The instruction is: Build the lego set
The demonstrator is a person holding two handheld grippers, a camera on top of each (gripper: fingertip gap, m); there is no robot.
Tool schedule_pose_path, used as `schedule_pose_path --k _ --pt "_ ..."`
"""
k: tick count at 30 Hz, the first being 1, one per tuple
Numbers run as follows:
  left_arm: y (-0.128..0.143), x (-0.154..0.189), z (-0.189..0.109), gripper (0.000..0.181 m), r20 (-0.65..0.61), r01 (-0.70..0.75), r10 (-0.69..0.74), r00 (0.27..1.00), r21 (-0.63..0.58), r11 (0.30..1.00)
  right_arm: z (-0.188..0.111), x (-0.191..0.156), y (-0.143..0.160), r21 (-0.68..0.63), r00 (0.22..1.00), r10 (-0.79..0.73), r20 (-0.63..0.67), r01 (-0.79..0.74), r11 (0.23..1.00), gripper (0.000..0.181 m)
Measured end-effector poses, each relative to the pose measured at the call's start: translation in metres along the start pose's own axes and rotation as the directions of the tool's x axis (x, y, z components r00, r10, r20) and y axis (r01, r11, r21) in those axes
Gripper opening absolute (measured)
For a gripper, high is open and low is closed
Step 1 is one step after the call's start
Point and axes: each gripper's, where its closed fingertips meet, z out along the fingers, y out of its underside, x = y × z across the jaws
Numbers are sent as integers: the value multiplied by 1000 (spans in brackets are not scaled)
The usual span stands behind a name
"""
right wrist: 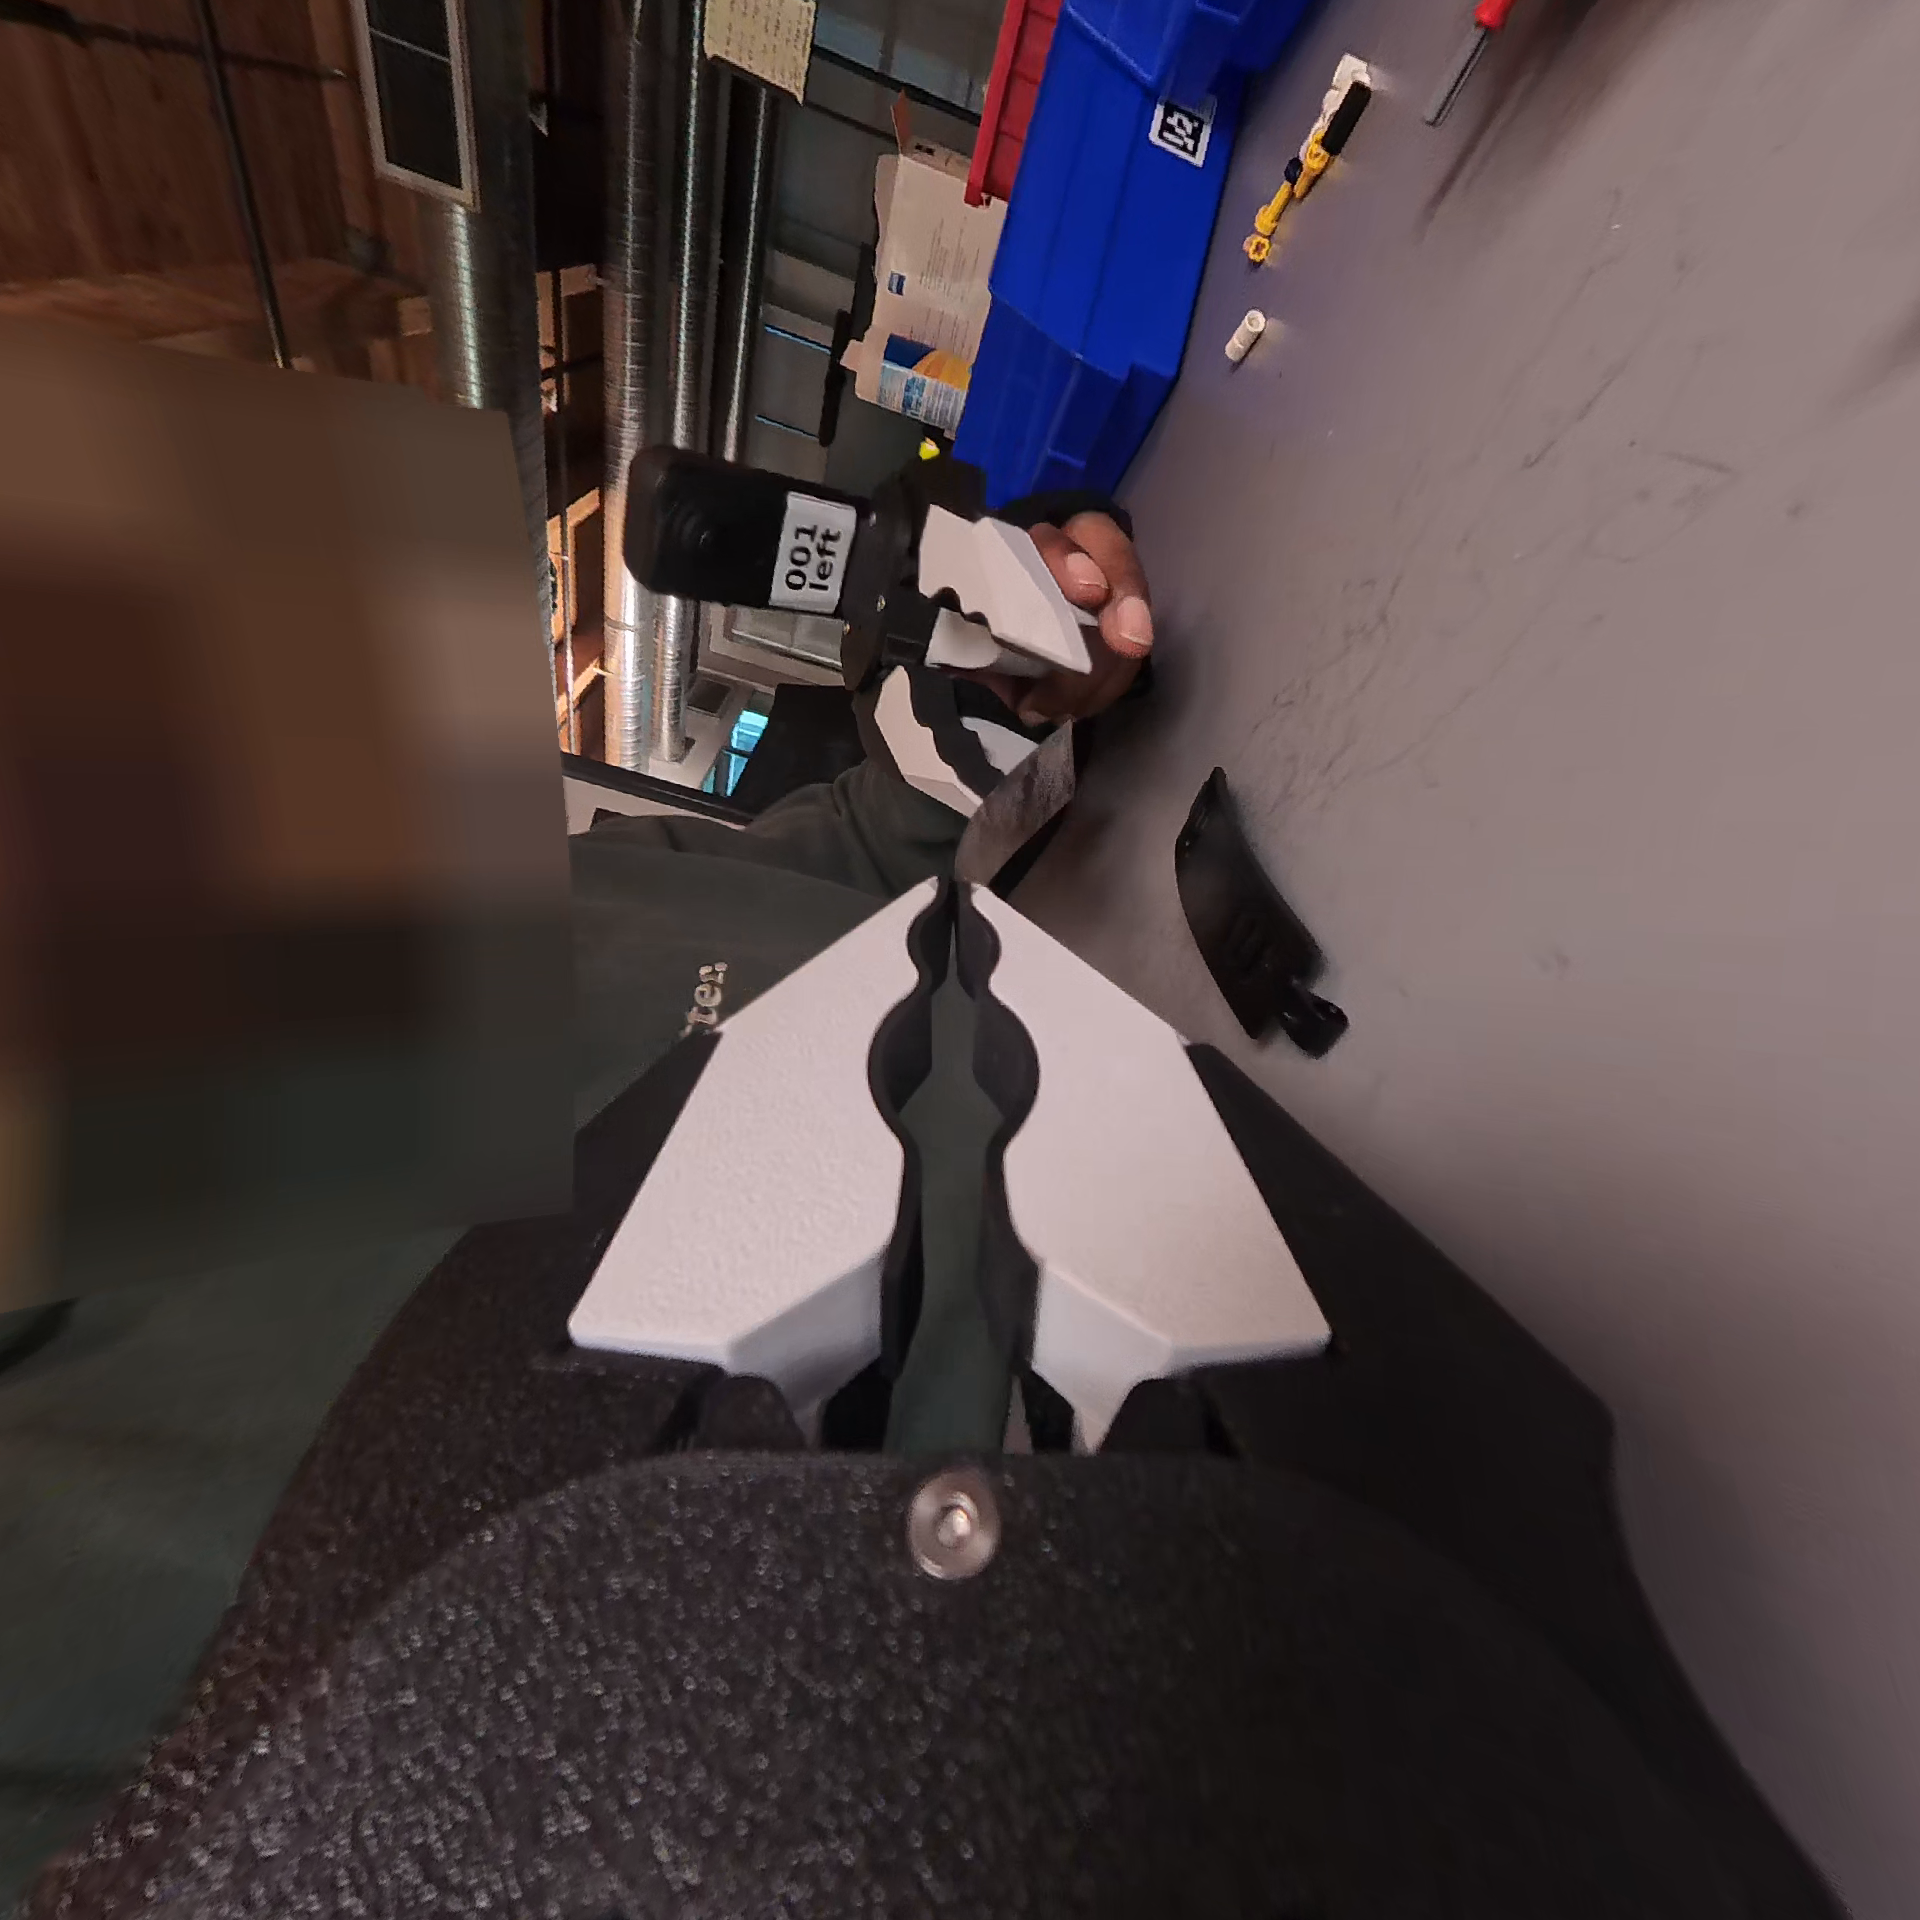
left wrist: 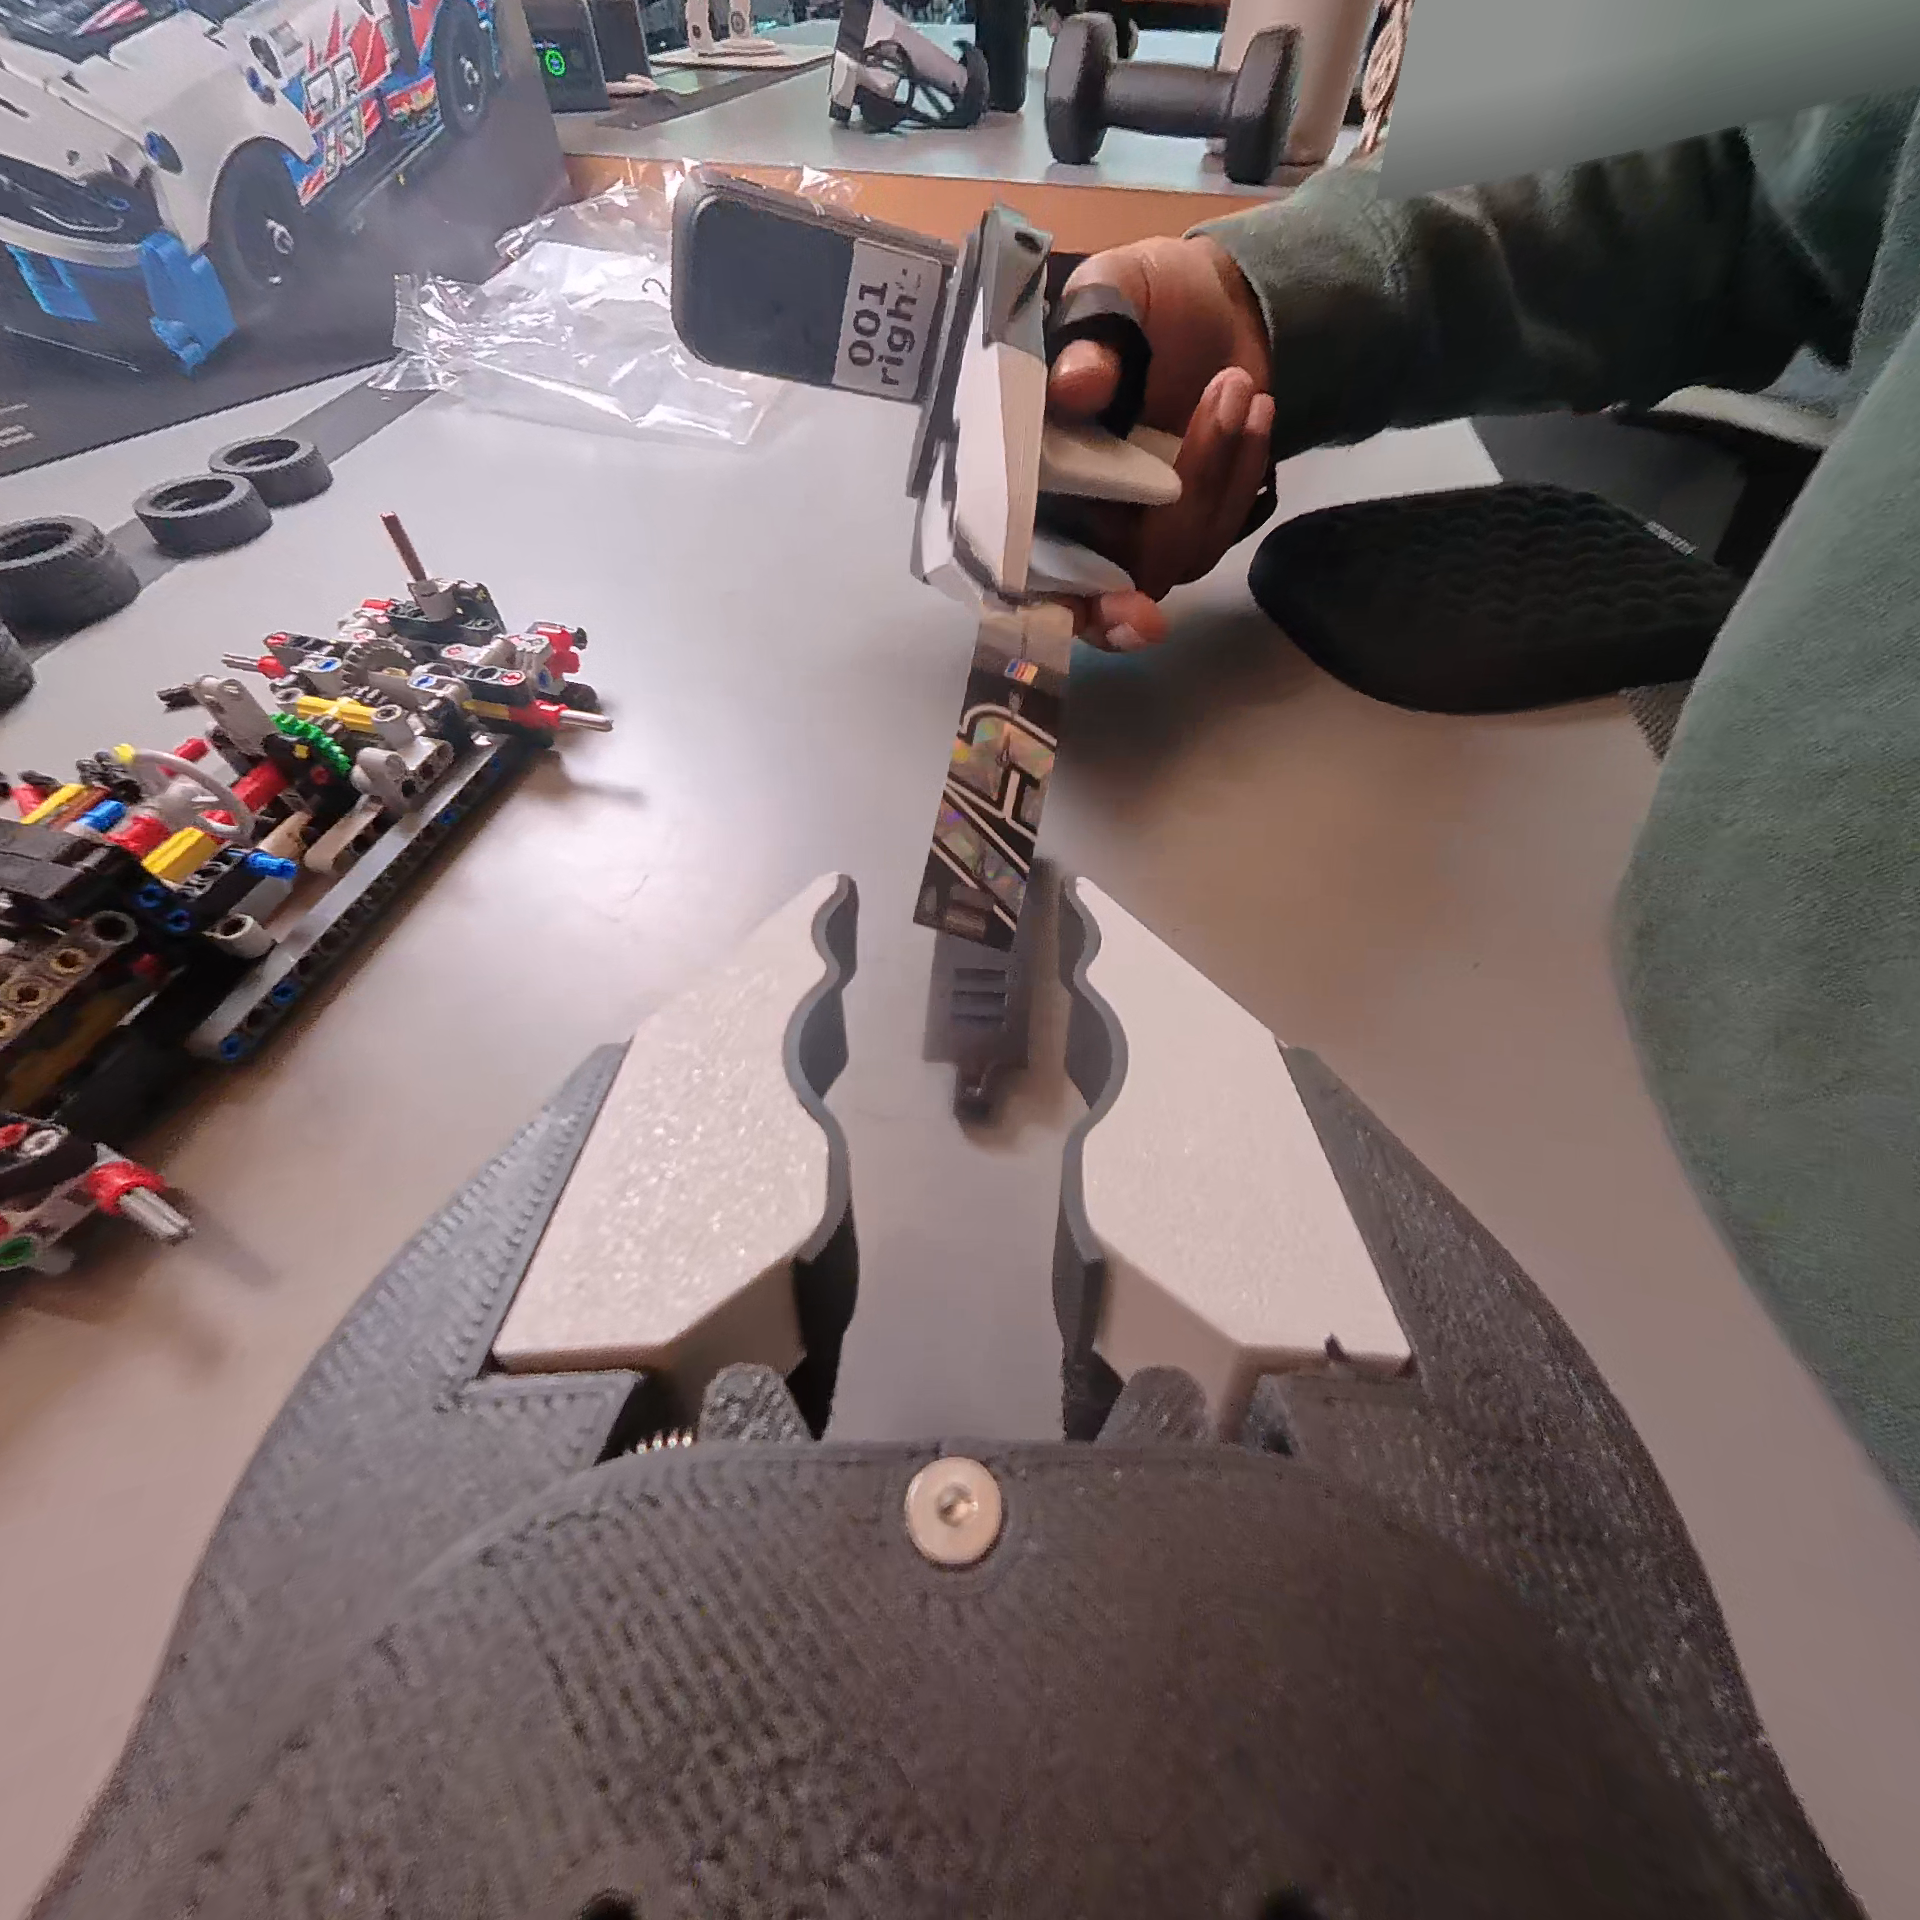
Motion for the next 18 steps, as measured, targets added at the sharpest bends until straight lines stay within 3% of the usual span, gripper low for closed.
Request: schedule_pose_path --k 1,8,13,18 --pt "-2 2 -1 34 -26 34 -33 999 12 999 0 3 2 -25 999 -19 -30 18 1000 0" --pt "-26 1 2 23 -156 239 -229 961 50 970 7 -4 3 -278 938 -299 -173 245 929 0" --pt "-39 2 6 16 -185 266 -260 948 7 964 17 -16 0 -503 781 -595 -190 443 742 0" --pt "-44 10 10 10 -187 238 -239 953 -26 971 24 -18 0 -662 607 -774 -181 507 552 0"
